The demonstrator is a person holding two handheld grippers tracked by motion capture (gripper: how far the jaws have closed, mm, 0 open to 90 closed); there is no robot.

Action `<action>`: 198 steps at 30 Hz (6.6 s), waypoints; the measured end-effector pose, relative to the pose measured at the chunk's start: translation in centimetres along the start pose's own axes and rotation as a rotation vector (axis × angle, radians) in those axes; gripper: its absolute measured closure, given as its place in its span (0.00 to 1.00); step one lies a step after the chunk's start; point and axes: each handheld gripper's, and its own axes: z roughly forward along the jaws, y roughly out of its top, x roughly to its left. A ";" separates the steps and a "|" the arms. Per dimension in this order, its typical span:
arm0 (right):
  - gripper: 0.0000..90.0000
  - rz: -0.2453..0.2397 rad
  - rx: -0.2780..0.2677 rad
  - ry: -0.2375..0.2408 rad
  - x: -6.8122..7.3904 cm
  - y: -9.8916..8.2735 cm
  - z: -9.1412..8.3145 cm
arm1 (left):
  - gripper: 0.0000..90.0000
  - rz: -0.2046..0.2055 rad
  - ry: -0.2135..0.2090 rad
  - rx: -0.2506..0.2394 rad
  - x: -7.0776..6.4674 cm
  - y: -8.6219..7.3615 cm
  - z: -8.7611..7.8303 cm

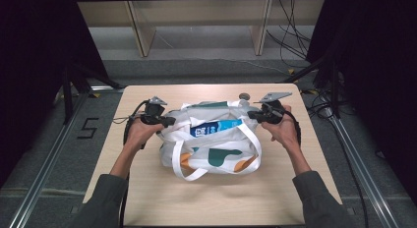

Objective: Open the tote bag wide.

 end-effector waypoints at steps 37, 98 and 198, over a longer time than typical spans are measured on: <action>1.00 -0.175 0.002 0.175 7.8 -0.6 -5.1 | 0.95 0.146 -0.115 0.119 -5.2 0.3 1.5; 0.76 -0.055 -0.141 0.000 5.9 -2.9 -9.5 | 0.55 0.056 -0.135 -0.165 -6.5 -5.4 -8.0; 0.33 0.053 0.021 -0.032 11.9 -18.2 -11.6 | 0.26 0.075 -0.054 -0.148 -11.8 -19.1 -8.4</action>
